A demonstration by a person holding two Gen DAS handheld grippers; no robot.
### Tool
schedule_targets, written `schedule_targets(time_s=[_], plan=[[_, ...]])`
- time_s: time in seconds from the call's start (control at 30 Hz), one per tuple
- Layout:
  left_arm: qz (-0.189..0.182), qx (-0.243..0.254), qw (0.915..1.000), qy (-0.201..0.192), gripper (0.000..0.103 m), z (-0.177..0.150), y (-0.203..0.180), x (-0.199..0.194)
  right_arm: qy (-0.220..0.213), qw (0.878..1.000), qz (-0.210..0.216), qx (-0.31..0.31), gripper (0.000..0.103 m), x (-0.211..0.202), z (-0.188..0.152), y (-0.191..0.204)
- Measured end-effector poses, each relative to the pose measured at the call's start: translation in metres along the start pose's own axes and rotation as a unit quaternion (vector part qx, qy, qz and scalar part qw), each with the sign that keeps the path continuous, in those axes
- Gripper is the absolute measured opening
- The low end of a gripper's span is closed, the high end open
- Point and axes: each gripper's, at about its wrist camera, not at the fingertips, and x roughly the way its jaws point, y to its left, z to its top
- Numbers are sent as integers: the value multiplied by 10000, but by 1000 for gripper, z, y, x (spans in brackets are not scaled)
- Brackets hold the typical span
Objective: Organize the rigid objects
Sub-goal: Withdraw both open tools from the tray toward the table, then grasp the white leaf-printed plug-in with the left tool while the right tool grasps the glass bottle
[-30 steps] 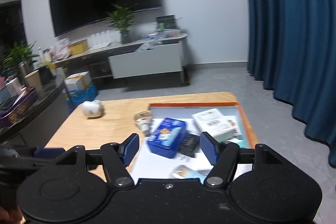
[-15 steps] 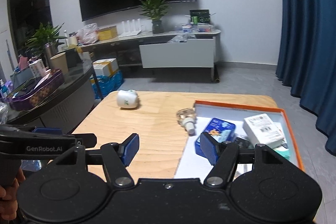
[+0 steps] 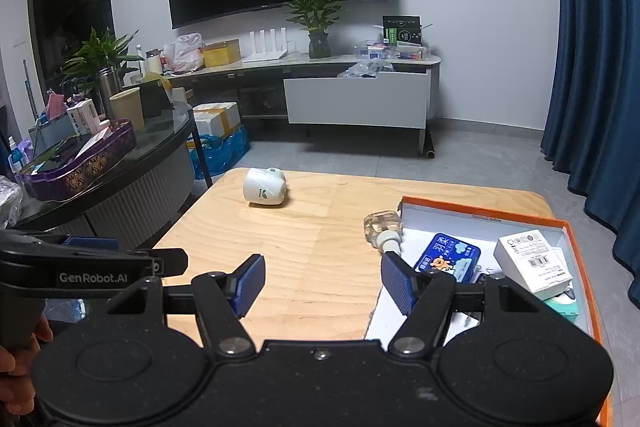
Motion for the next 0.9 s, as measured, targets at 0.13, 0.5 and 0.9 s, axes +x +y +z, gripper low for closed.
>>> schedule_targets(time_s=[0.13, 0.5, 0.9], plan=[[29, -22, 10000, 31, 86, 0, 4, 4, 52, 10000, 10, -28, 78, 7, 1, 3], [77, -43, 9999, 120, 87, 3, 12, 23, 203, 9998, 25, -52, 78, 30, 1, 2], [229, 84, 9995, -188, 103, 25, 19, 74, 200, 9998, -25, 43, 78, 54, 7, -12]])
